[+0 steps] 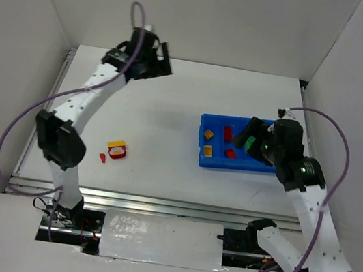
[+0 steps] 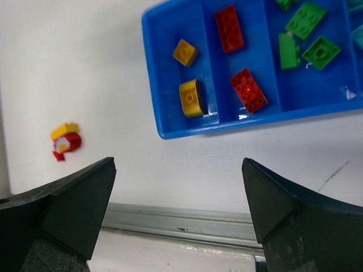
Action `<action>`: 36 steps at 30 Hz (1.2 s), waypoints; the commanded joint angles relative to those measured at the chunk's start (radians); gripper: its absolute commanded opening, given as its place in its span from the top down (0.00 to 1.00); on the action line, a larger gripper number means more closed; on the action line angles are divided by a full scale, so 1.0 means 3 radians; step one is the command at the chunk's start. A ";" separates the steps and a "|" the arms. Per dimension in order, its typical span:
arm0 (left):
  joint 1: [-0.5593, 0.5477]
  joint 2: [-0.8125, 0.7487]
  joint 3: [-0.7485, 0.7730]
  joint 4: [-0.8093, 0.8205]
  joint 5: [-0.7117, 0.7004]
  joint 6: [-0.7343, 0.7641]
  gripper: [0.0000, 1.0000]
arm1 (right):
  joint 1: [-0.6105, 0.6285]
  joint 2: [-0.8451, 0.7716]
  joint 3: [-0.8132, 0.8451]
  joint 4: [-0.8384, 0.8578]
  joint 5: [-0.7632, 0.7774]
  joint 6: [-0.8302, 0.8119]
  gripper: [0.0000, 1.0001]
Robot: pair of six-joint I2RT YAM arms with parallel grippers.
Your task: Sort the legos into containers by color
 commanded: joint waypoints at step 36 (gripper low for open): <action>0.0798 -0.0701 -0.2999 -0.0179 -0.0322 -0.0041 0.17 | 0.0818 0.1464 0.0585 0.0456 -0.0401 -0.0046 0.00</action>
